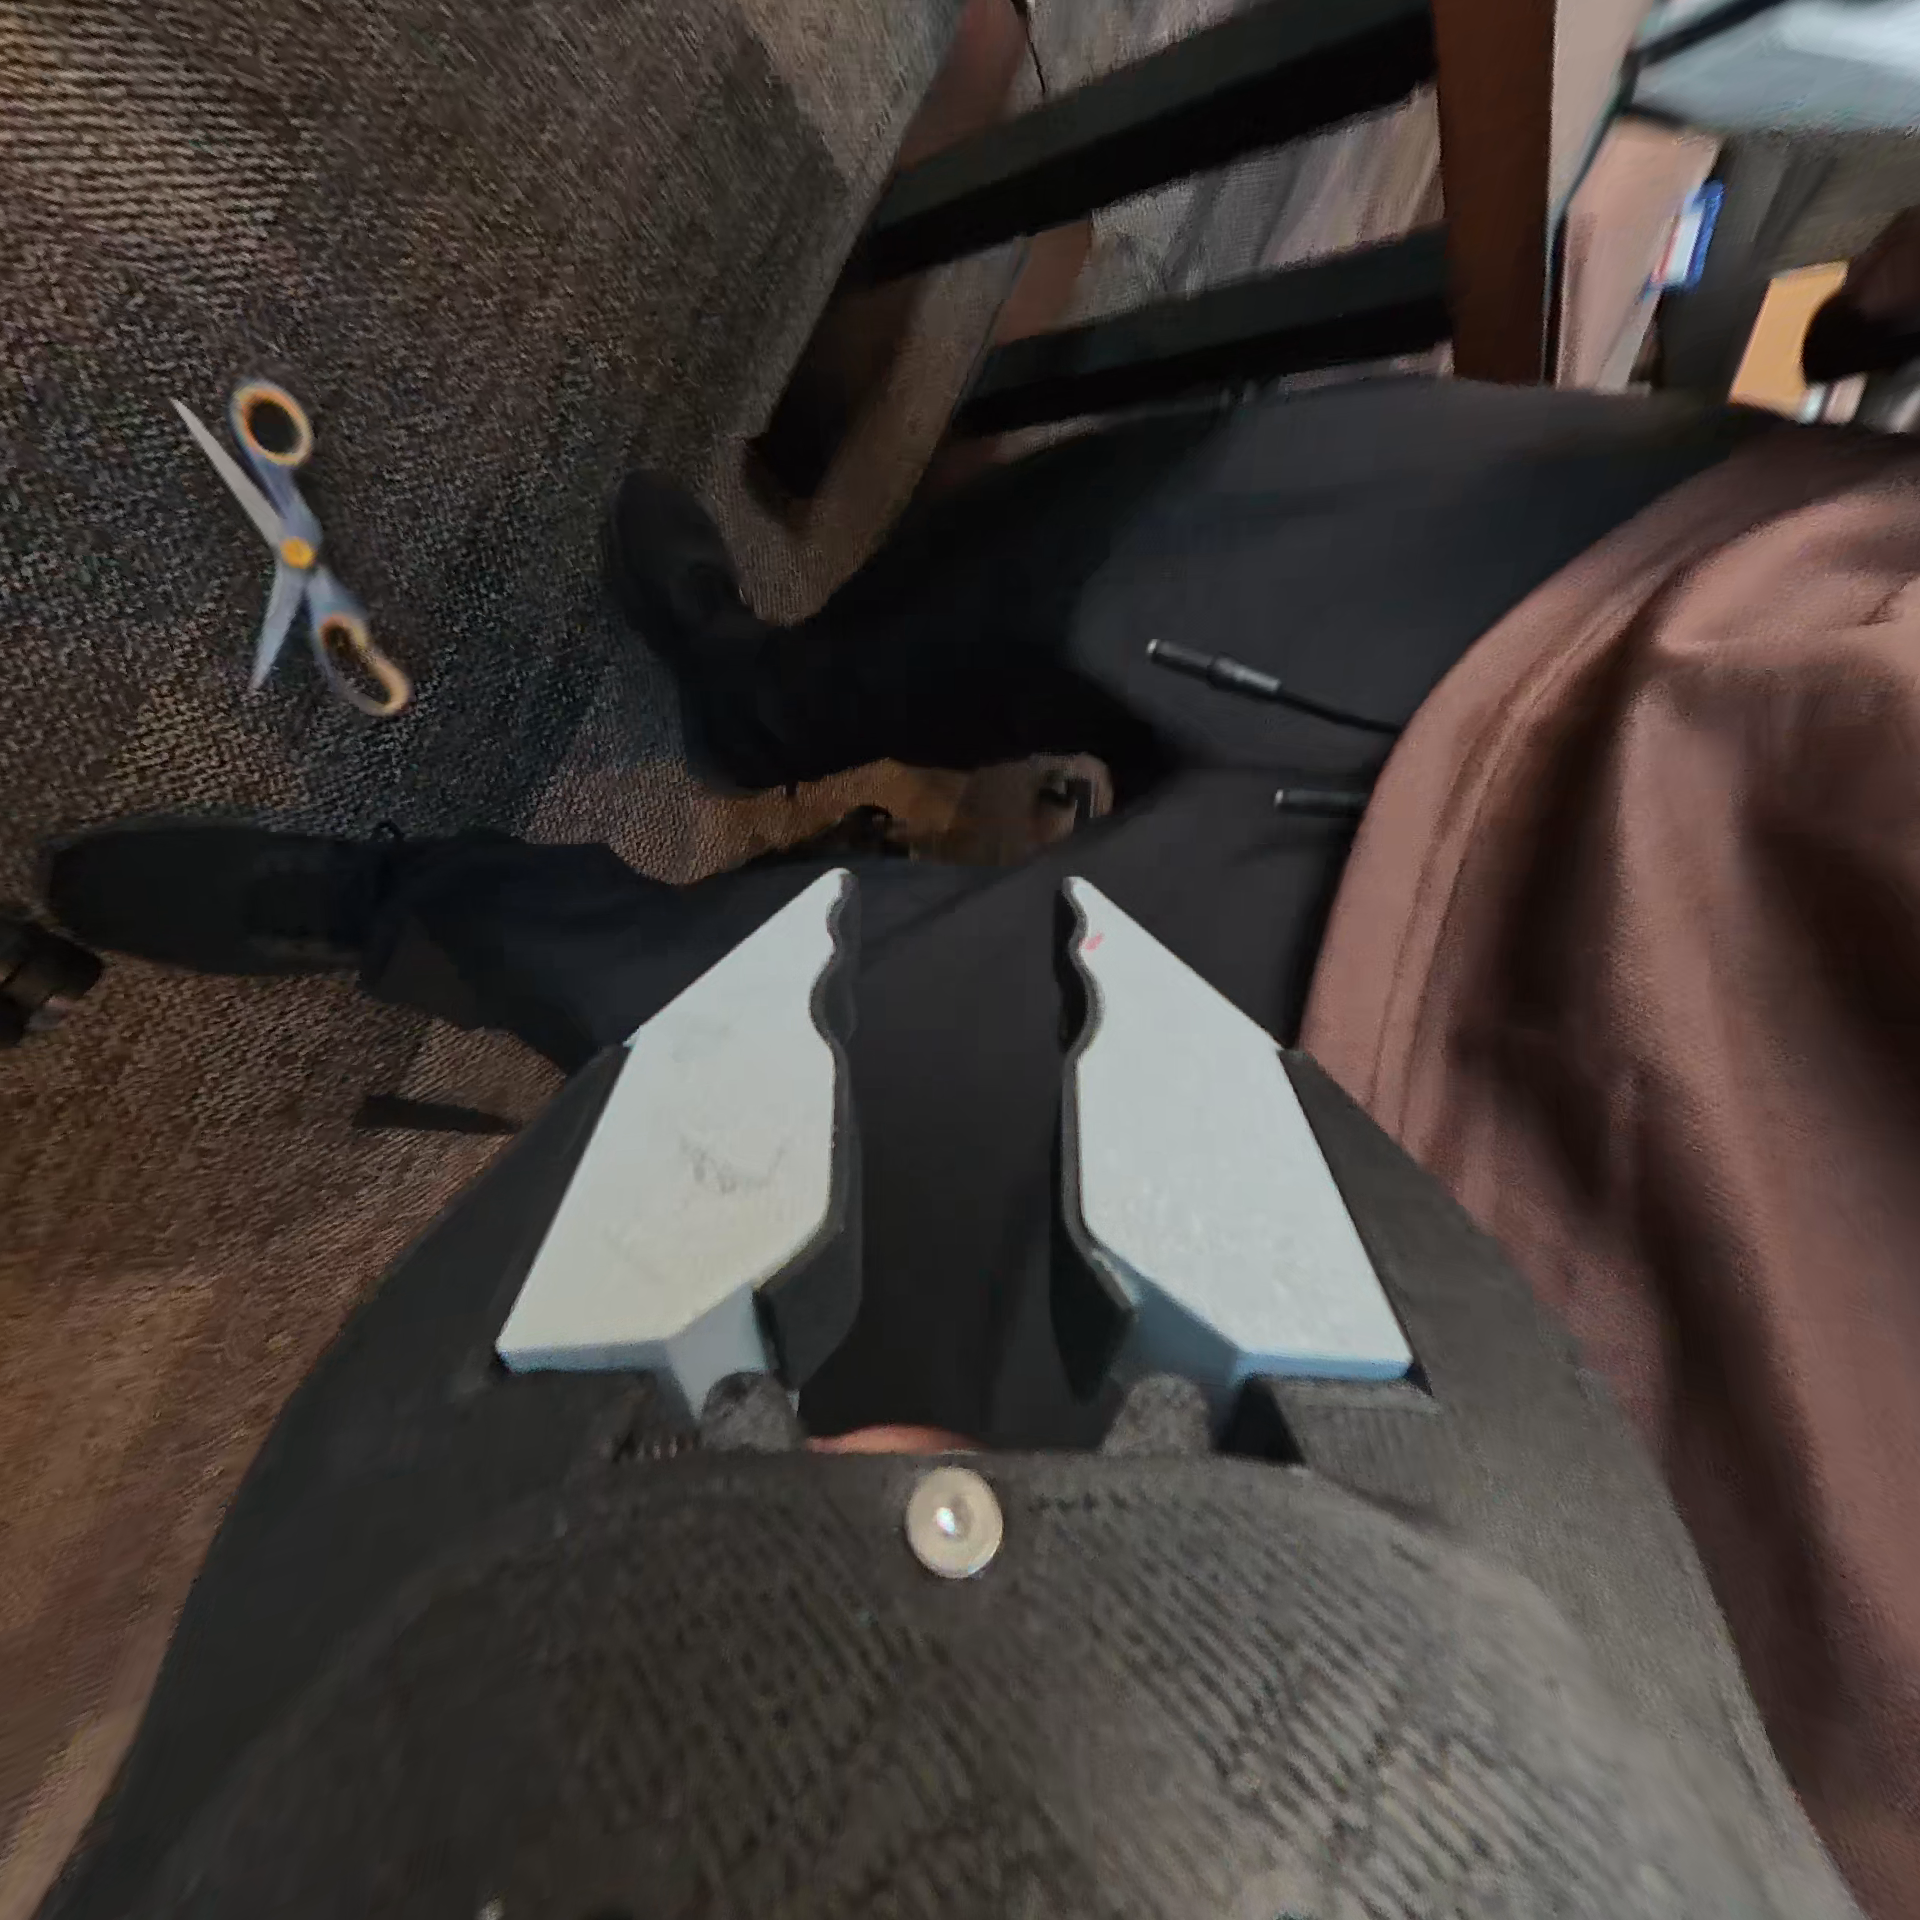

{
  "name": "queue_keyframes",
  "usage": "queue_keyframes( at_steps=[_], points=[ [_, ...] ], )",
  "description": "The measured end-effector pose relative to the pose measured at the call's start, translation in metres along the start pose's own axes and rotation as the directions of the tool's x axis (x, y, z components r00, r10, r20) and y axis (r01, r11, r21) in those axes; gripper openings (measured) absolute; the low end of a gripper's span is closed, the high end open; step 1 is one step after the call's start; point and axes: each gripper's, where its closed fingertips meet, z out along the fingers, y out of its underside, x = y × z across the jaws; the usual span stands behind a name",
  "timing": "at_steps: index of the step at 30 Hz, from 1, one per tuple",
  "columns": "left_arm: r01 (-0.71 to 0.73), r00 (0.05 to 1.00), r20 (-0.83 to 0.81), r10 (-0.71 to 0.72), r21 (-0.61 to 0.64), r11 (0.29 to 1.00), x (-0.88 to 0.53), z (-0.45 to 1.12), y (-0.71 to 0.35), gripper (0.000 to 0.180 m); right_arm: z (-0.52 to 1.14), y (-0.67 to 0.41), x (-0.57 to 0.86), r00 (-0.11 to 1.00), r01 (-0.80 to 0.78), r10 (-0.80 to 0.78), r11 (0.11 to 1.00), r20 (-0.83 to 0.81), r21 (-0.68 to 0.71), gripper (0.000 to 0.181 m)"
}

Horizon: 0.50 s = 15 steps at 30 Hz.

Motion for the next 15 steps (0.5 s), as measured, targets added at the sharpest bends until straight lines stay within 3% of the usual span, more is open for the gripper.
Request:
queue_keyframes(
  at_steps=[4,9,15],
  points=[
    [0.095,0.992,0.065,-0.104,0.131,0.987,0.000,0.031,-0.003,0.038,0.048,0.015,-0.026,0.978,0.162,-0.144,0.981,0.153,-0.109,0.006],
    [0.148,0.968,0.178,-0.176,0.161,0.976,-0.036,0.097,-0.014,0.035,0.159,0.058,-0.018,0.989,0.061,-0.024,0.966,0.146,-0.251,0.012],
    [0.304,0.934,0.181,-0.308,0.051,0.951,-0.173,0.243,0.024,0.048,0.359,0.107,0.040,0.992,-0.090,0.112,0.946,0.054,-0.310,0.012]
  ],
)
